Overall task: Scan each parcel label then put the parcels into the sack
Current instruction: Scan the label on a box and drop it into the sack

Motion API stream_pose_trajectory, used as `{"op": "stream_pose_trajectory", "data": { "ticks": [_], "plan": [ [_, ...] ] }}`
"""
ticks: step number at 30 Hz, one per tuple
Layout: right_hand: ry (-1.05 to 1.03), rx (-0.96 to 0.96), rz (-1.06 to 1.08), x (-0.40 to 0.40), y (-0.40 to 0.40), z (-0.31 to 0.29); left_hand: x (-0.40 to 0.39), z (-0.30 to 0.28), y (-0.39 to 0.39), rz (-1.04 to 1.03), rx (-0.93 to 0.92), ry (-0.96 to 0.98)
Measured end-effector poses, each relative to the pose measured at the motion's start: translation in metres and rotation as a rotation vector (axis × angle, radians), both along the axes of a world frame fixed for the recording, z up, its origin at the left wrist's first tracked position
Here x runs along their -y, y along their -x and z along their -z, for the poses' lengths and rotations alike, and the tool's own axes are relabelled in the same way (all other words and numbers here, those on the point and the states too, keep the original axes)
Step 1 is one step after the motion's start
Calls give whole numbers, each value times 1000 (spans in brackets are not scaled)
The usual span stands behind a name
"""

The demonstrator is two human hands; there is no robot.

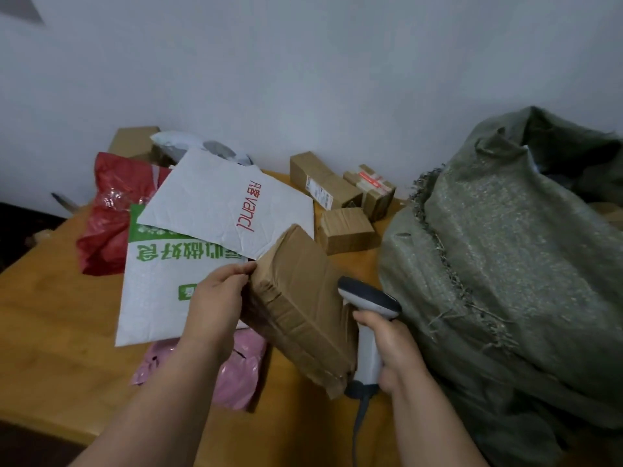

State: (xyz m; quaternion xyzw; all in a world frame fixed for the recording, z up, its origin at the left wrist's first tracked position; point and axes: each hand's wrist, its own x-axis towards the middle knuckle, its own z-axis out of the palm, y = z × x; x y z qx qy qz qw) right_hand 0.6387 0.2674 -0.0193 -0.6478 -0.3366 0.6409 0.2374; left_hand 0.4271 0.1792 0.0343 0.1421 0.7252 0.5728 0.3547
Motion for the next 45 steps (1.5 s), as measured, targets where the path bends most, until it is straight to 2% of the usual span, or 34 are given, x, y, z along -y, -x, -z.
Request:
{"op": "stream_pose_trajectory", "data": {
  "ticks": [4, 7, 11, 16, 21, 26, 30, 35, 38, 42, 45],
  "plan": [
    [-14, -58, 1, 5, 11, -19, 15, -18, 19, 15, 87, -95],
    [58, -179, -6, 7, 13, -35, 22, -23, 38, 45, 192, -207],
    [-20, -206, 42, 9, 12, -44, 30, -21, 50, 184, 228, -291],
    [-136, -207, 109, 11, 10, -55, 38, -21, 38, 119, 44, -124],
    [-153, -229, 77, 5, 11, -65, 38, -32, 21, 53, 7, -111],
    [-140, -182, 11, -9, 3, -70, 46, -40, 22, 174, 96, -76],
    [-111, -168, -8, -23, -4, -72, 45, -52, 20, 287, 65, -91],
    [29, -263, 47, -31, -3, -68, 46, -66, 27, 437, 58, -168],
    [83, -297, 66, -29, 0, -66, 48, -71, 29, 511, 100, -146],
    [75, -313, 81, -30, 4, -71, 49, -70, 28, 446, 114, -187],
    [55, -348, 104, -33, 4, -77, 40, -69, 24, 274, 67, -278]
  ]
}}
